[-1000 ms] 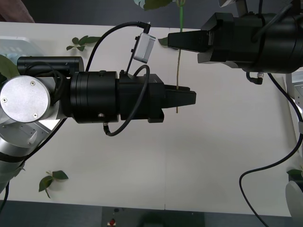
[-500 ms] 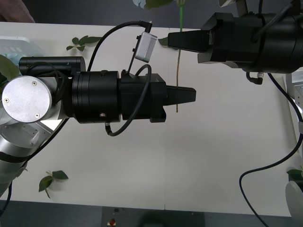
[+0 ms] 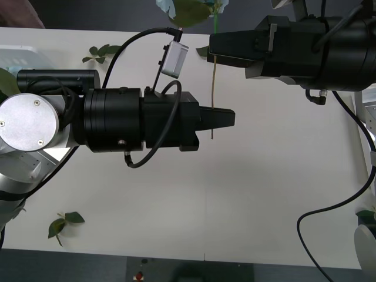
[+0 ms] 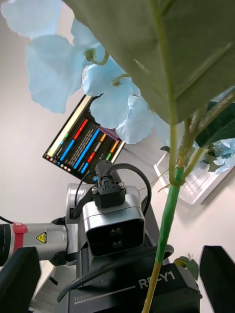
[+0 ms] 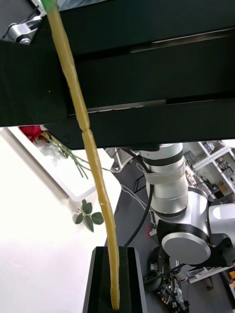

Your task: Put the red flowers into the right box and the blue flowers into the left box

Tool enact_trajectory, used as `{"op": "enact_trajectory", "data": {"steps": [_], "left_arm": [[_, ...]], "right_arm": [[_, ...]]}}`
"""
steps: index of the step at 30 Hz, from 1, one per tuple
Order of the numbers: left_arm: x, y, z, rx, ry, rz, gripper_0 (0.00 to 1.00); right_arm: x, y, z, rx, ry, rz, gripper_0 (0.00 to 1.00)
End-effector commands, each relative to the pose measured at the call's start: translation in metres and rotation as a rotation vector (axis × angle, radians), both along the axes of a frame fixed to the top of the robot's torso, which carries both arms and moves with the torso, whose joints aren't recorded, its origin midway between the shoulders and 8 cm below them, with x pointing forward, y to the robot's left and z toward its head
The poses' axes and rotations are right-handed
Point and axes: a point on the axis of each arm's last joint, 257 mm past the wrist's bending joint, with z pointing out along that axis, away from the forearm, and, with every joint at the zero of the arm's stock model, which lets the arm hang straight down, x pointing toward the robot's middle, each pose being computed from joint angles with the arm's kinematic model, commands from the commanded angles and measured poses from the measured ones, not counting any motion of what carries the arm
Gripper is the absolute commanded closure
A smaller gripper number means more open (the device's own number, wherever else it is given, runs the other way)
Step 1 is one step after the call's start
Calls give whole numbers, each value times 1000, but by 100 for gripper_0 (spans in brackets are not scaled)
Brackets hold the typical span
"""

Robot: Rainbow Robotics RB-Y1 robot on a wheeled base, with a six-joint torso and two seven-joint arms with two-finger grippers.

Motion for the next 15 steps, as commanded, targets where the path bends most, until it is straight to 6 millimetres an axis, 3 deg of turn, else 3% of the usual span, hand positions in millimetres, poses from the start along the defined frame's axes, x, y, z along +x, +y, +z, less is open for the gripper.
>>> {"op": "enact_trajectory", "data": {"steps": [1, 7, 15], "left_arm": [[15, 20, 24, 0, -6, 36, 100], [35, 60, 40, 16, -24, 104, 100], [65, 150, 39, 90, -15, 283, 100]], "right_arm": [[-11, 5, 18, 21, -41, 19, 0], [-11, 5, 18, 21, -41, 19, 0], [-5, -7, 13, 25, -40, -19, 0]]}}
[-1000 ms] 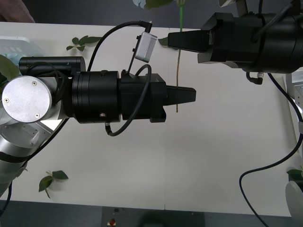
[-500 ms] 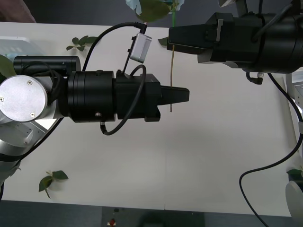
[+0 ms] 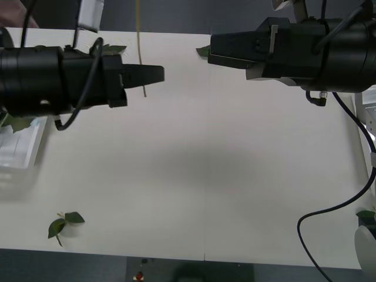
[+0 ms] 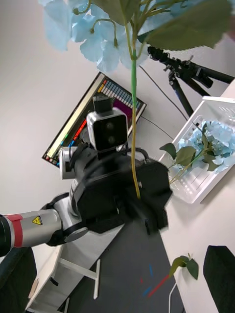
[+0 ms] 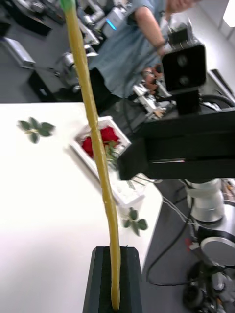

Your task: Put the red flowers into the right box and the blue flowers into the left box

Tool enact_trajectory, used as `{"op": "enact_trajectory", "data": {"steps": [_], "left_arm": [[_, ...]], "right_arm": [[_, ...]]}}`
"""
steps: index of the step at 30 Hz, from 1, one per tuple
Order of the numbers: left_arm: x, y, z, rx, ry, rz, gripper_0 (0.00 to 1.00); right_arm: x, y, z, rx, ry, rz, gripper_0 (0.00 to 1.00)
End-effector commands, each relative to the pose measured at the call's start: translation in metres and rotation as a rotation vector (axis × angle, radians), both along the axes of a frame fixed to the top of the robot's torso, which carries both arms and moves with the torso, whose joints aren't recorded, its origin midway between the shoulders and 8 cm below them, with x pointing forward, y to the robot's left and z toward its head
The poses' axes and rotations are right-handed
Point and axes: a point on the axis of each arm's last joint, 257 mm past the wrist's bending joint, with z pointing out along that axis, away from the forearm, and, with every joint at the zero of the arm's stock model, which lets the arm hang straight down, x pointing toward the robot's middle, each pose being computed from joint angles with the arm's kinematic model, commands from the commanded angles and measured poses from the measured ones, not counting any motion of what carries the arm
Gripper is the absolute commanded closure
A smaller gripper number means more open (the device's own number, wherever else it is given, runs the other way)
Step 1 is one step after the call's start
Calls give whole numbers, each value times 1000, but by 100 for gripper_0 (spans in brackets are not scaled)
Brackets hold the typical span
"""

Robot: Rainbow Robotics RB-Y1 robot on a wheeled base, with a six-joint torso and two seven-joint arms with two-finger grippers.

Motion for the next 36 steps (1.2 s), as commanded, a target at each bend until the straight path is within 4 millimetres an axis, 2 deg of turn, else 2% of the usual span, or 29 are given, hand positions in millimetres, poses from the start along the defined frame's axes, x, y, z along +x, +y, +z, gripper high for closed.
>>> {"op": "enact_trajectory", "data": {"steps": [1, 3, 4, 5, 10, 14, 16, 17, 20, 22, 23, 26, 29, 36], "left_arm": [[13, 57, -1, 36, 53, 119, 100], [20, 92, -4, 71, 56, 197, 100], [22, 101, -4, 77, 56, 218, 100], [27, 122, -8, 96, 65, 265, 100], [44, 193, -19, 141, 93, 423, 100], [58, 262, -38, 223, 128, 551, 100], [62, 286, -42, 249, 137, 598, 100], [66, 310, -47, 274, 153, 645, 100], [73, 353, -58, 311, 180, 733, 100], [76, 380, -71, 349, 203, 790, 100], [77, 387, -74, 358, 209, 804, 100], [77, 431, -96, 431, 246, 894, 100], [73, 456, -117, 490, 287, 933, 100], [64, 481, -154, 533, 386, 961, 100]], "right_arm": [[-5, -7, 16, 22, -52, -18, 0], [-4, -11, 16, 9, -70, -27, 0], [-3, -12, 15, 4, -74, -29, 0], [-1, -15, 13, -9, -83, -38, 0], [6, -30, 7, -60, -183, -73, 0], [9, -46, -5, -118, -243, -95, 0], [10, -54, -10, -142, -262, -102, 0], [10, -60, -12, -161, -279, -105, 0], [9, -74, -18, -203, -318, -110, 0], [10, -85, -24, -243, -349, -117, 0], [10, -89, -26, -256, -360, -118, 0], [10, -110, -35, -337, -423, -124, 0], [8, -127, -42, -400, -467, -120, 0], [11, -163, -56, -536, -589, -130, 0]]}}
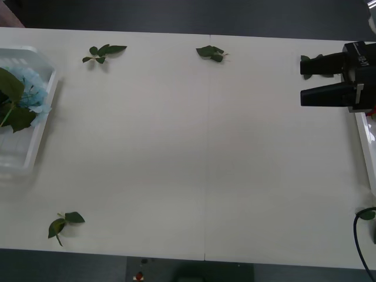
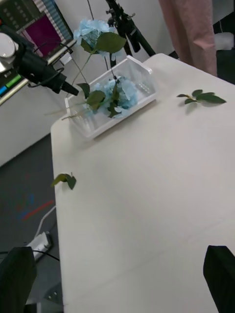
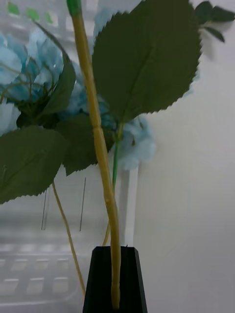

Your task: Put the red flowers into the right box and the blue flowers into the left box

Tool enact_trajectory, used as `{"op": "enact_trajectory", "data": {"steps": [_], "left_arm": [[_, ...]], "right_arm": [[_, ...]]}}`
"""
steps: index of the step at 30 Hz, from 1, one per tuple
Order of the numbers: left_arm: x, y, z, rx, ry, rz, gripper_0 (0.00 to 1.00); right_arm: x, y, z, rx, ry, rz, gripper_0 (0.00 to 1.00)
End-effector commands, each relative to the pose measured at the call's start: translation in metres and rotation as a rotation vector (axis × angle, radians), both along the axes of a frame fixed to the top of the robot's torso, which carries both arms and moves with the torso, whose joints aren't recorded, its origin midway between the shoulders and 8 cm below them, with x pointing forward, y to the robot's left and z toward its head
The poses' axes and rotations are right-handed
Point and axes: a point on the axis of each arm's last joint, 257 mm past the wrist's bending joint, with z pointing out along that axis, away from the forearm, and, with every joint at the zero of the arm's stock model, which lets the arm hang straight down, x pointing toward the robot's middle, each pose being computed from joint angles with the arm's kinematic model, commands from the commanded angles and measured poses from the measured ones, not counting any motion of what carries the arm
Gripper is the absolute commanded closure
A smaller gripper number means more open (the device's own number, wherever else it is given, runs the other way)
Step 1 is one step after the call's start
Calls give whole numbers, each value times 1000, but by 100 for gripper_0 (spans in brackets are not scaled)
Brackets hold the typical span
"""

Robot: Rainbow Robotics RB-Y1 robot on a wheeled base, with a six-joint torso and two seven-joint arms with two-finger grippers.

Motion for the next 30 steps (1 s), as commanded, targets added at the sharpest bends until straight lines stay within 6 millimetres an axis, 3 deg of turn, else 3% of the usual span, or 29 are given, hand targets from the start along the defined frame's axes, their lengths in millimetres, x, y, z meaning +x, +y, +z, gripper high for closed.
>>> {"op": "enact_trajectory", "data": {"steps": [1, 7, 16, 19, 21, 23, 26, 30], "left_arm": [[4, 24, 13, 25, 5, 51, 100], [-4, 37, -8, 90, 53, 56, 100], [-8, 42, -13, 123, 63, 48, 98], [-7, 43, -12, 132, 57, 43, 63], [-6, 42, -11, 131, 51, 35, 31], [-6, 40, -10, 131, 45, 21, 13], [-3, 30, -5, 116, 21, -18, 2], [1, 3, 14, 37, -36, -91, 0]], "right_arm": [[-1, -21, -2, -120, -146, 9, 0], [1, -49, -16, -207, -204, 32, 0], [7, -88, -35, -290, -276, 96, 0], [10, -100, -38, -321, -308, 111, 0], [11, -106, -39, -324, -293, 101, 0], [12, -109, -39, -323, -284, 95, 0], [12, -111, -40, -319, -277, 91, 0], [12, -112, -41, -312, -269, 89, 0]]}}
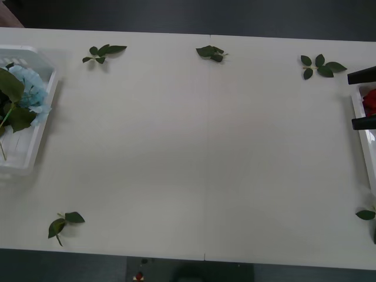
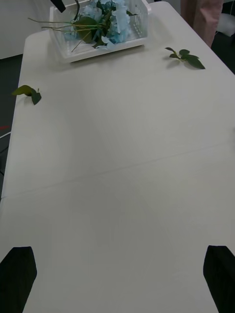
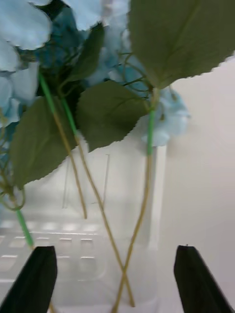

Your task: Put the red flowers into the right box and the blue flowers into the left box

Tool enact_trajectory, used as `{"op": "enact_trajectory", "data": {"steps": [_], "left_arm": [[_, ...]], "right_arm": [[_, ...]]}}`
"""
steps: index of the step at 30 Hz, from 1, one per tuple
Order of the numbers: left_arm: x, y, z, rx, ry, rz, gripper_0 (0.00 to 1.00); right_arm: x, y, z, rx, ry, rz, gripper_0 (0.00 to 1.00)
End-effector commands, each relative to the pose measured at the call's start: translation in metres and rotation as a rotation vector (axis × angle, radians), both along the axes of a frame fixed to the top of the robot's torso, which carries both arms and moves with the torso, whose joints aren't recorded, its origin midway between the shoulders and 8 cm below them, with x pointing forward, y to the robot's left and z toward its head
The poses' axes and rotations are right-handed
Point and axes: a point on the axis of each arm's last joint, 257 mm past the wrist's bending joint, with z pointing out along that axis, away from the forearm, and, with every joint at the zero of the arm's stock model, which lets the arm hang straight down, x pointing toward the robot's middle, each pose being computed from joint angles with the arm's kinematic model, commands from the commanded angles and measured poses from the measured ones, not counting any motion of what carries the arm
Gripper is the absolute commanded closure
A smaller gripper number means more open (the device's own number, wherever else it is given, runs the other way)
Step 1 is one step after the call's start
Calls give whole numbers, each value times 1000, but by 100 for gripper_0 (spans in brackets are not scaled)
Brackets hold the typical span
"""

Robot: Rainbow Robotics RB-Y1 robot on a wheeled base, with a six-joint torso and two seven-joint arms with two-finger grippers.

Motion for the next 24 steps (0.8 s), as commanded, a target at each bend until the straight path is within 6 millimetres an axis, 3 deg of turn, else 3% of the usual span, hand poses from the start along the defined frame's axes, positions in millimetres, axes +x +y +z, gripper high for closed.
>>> {"op": "enact_trajectory", "data": {"steps": [1, 8, 13, 24], "left_arm": [[11, -19, 40, -1, -89, -109, 0], [19, -89, 87, -20, -201, -292, 0], [16, -130, 104, -31, -239, -387, 0], [-10, -229, 113, -105, -265, -605, 0]], "right_arm": [[-1, -5, 8, -24, -21, 5, 0], [-3, -2, 9, -15, -21, 16, 0], [-3, -2, 9, -15, -21, 16, 0], [-3, -2, 9, -15, -21, 16, 0]]}}
